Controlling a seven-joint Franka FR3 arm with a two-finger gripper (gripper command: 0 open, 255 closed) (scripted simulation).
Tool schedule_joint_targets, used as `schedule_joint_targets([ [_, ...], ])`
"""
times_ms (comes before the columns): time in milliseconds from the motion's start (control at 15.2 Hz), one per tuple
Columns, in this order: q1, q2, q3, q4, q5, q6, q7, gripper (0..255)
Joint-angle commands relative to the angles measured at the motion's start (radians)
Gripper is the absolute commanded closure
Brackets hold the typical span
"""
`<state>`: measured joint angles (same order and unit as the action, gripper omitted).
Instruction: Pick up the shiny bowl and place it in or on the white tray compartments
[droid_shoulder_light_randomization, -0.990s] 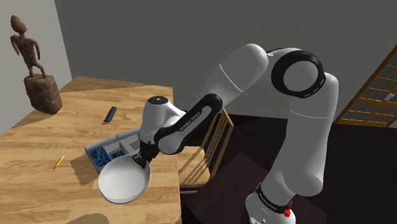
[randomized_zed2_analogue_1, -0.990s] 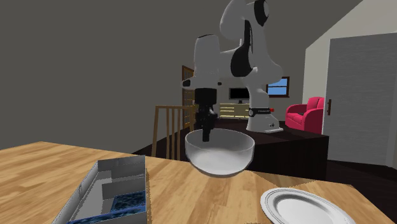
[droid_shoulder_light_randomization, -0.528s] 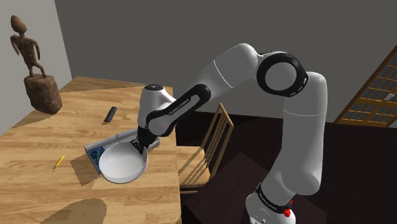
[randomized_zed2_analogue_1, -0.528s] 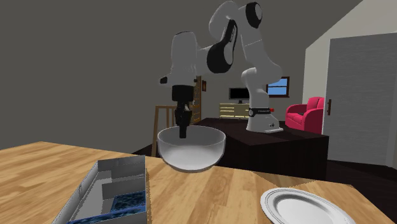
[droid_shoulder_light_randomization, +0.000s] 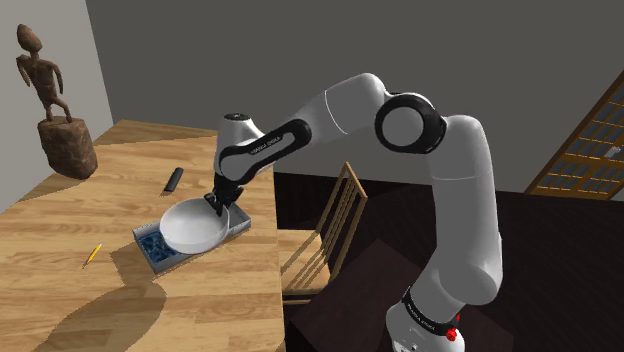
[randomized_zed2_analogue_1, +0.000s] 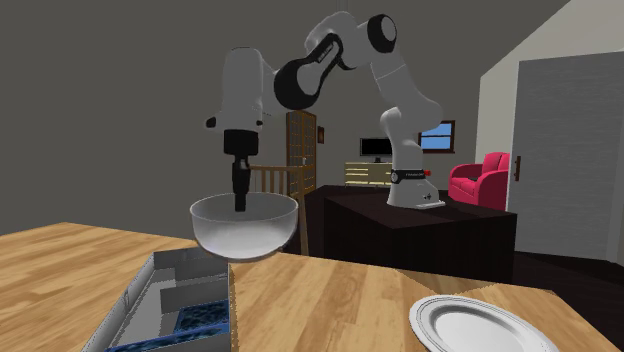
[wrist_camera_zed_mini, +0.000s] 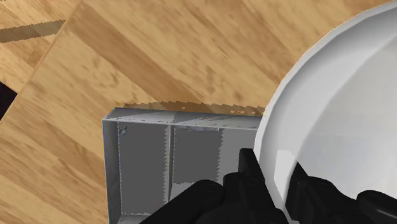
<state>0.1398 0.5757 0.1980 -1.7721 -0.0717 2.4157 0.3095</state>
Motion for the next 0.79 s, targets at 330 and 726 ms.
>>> schedule_joint_targets([
  [330,-0.04,0.205,-0.022,0.374,-0.002,-0.172,-0.09,255],
  [726,-0.05,0.389,-0.035,0.688,-0.004,-0.304,-0.139,255],
])
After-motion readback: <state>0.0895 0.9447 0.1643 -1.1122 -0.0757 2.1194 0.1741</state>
